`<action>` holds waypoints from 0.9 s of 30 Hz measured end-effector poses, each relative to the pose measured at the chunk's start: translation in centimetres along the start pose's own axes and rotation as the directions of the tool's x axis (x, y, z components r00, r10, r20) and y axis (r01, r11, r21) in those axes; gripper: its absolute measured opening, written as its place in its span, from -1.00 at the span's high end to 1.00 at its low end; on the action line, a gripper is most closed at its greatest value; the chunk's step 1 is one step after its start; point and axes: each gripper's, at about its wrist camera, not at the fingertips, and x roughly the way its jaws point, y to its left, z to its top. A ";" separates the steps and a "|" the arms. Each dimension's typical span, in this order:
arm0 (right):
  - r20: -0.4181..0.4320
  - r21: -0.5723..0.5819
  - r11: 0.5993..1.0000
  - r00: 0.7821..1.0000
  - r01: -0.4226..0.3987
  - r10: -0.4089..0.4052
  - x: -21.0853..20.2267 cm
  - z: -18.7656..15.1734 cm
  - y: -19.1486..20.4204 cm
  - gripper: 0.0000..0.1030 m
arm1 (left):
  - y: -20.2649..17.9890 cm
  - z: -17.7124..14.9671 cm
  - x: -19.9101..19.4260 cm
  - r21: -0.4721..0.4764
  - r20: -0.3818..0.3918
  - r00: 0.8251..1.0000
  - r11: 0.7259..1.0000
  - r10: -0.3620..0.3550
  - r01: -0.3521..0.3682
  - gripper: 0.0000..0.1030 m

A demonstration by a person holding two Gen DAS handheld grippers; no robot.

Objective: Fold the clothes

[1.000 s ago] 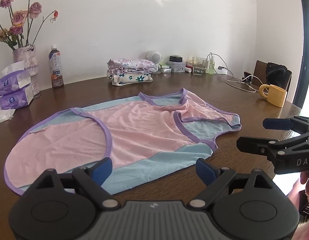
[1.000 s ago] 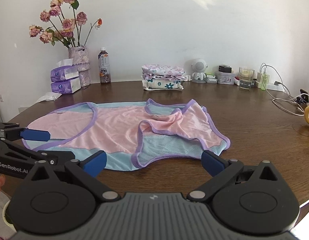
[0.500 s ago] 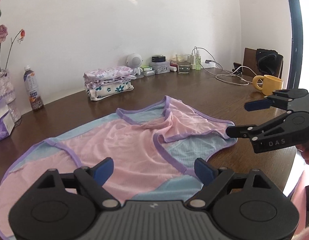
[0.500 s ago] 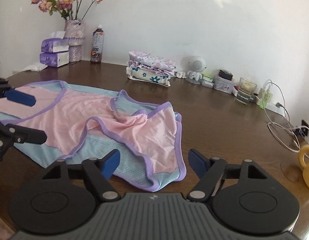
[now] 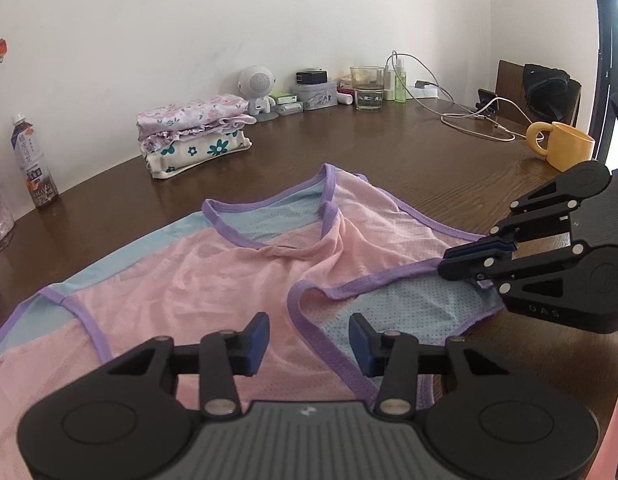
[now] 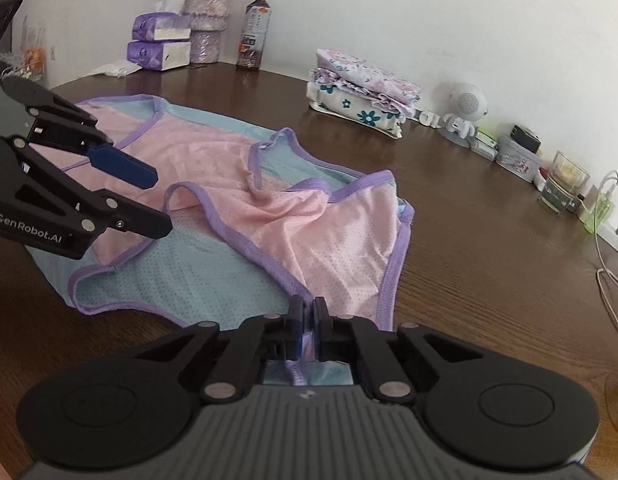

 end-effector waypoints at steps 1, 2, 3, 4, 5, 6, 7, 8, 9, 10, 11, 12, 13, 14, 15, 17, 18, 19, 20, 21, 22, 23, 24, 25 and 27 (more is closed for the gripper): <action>0.002 0.024 1.000 1.000 0.004 -0.004 -0.2 -0.1 -0.6 0.92 | 0.0 0.1 0.2 0.002 -0.003 1.000 1.000 0.002 -0.002 0.16; 0.006 0.043 0.999 1.000 0.007 -0.007 -0.3 -0.3 -1.1 0.92 | 0.0 0.2 0.5 0.004 -0.006 1.000 1.000 0.004 -0.004 0.19; 0.010 0.058 0.998 1.000 0.006 -0.007 -0.5 -0.4 -1.6 0.92 | 0.0 0.3 0.7 0.006 -0.010 1.000 1.000 0.006 -0.006 0.25; 0.013 0.070 0.998 1.000 0.006 -0.007 -0.6 -0.4 -1.9 0.92 | 0.0 0.3 1.0 0.007 -0.013 1.000 1.000 0.008 -0.008 0.39; 0.014 0.085 0.996 1.000 0.009 -0.011 -0.5 -0.4 -2.1 0.92 | -0.1 0.4 1.2 0.012 -0.016 1.000 1.000 0.008 -0.008 0.47; 0.014 0.102 0.995 1.000 0.013 -0.015 -0.5 -0.4 -2.4 0.92 | -0.3 0.5 1.5 0.022 -0.019 1.000 1.000 0.004 -0.003 0.65; 0.015 0.118 0.993 1.000 0.017 -0.019 -0.4 -0.4 -2.7 0.92 | -0.5 0.5 1.7 0.034 -0.021 1.000 0.999 -0.001 0.002 0.83; 0.015 0.134 0.991 1.000 0.021 -0.024 -0.3 -0.4 -2.9 0.92 | -0.8 0.6 1.8 0.053 -0.020 1.000 0.999 -0.007 0.008 0.86; 0.014 0.157 0.987 1.000 0.021 -0.023 -0.3 -0.5 -3.3 0.92 | -1.2 0.6 1.8 0.077 -0.016 1.000 0.997 -0.012 0.014 0.86; 0.013 0.182 0.983 1.000 0.019 -0.022 -0.3 -0.5 -3.7 0.92 | -1.6 0.6 1.8 0.101 -0.014 1.000 0.995 -0.018 0.019 0.87; 0.009 0.206 0.978 1.000 0.022 -0.024 -0.2 -0.6 -4.1 0.92 | -1.9 0.5 1.8 0.123 -0.012 1.000 0.992 -0.023 0.025 0.87; 0.002 0.227 0.974 1.000 0.025 -0.026 -0.1 -0.8 -4.5 0.92 | -2.3 0.5 1.8 0.140 -0.011 1.000 0.990 -0.029 0.030 0.87; -0.007 0.246 0.969 1.000 0.028 -0.028 0.1 -0.9 -4.8 0.91 | -2.4 0.6 2.0 0.144 -0.014 0.999 0.989 -0.037 0.039 0.87; -0.012 0.262 0.965 1.000 0.022 -0.020 0.1 -1.0 -5.0 0.87 | -2.5 0.7 2.2 0.147 -0.021 0.999 0.988 -0.048 0.051 0.86; -0.015 0.276 0.961 1.000 0.012 -0.008 0.2 -1.1 -5.2 0.83 | -2.5 0.7 2.4 0.150 -0.027 0.998 0.987 -0.053 0.057 0.82; -0.001 0.302 0.953 1.000 -0.021 0.022 -0.3 -0.9 -5.5 0.69 | -2.5 0.8 2.5 0.145 -0.037 0.998 0.988 -0.057 0.062 0.62; 0.018 0.310 0.950 0.999 -0.039 0.035 -0.8 -0.5 -5.7 0.53 | -2.3 0.8 2.3 0.134 -0.034 0.997 0.989 -0.064 0.068 0.38; 0.041 0.315 0.947 0.998 -0.058 0.048 -1.3 0.0 -5.8 0.38 | -2.0 0.8 2.0 0.120 -0.023 0.997 0.990 -0.076 0.079 0.18; 0.064 0.319 0.945 0.996 -0.078 0.060 -1.9 0.5 -5.9 0.32 | -1.7 0.8 1.6 0.106 -0.013 0.996 0.990 -0.089 0.090 0.11; 0.081 0.311 0.946 0.995 -0.088 0.066 -2.1 1.2 -6.0 0.27 | -1.4 0.7 1.3 0.094 -0.004 0.995 0.990 -0.101 0.101 0.05; 0.096 0.298 0.950 0.993 -0.094 0.069 -2.1 2.0 -6.0 0.27 | -1.1 0.8 0.9 0.081 0.006 0.993 0.990 -0.114 0.114 0.05; 0.099 0.283 0.955 0.993 -0.090 0.064 -1.7 2.8 -6.0 0.27 | -0.8 0.8 0.6 0.068 0.018 0.992 0.990 -0.126 0.124 0.05; 0.099 0.268 0.960 0.994 -0.081 0.057 -1.1 3.7 -6.0 0.27 | -0.4 0.9 0.4 0.054 0.030 0.991 0.990 -0.132 0.130 0.05; 0.091 0.263 0.961 0.994 -0.081 0.059 -0.2 4.4 -6.0 0.27 | -0.1 1.0 0.1 0.040 0.041 0.990 0.991 -0.133 0.132 0.05; 0.066 0.266 0.960 0.995 -0.091 0.075 1.9 5.8 -6.2 0.27 | 0.8 1.3 -0.2 0.011 0.064 0.990 0.992 -0.125 0.124 0.05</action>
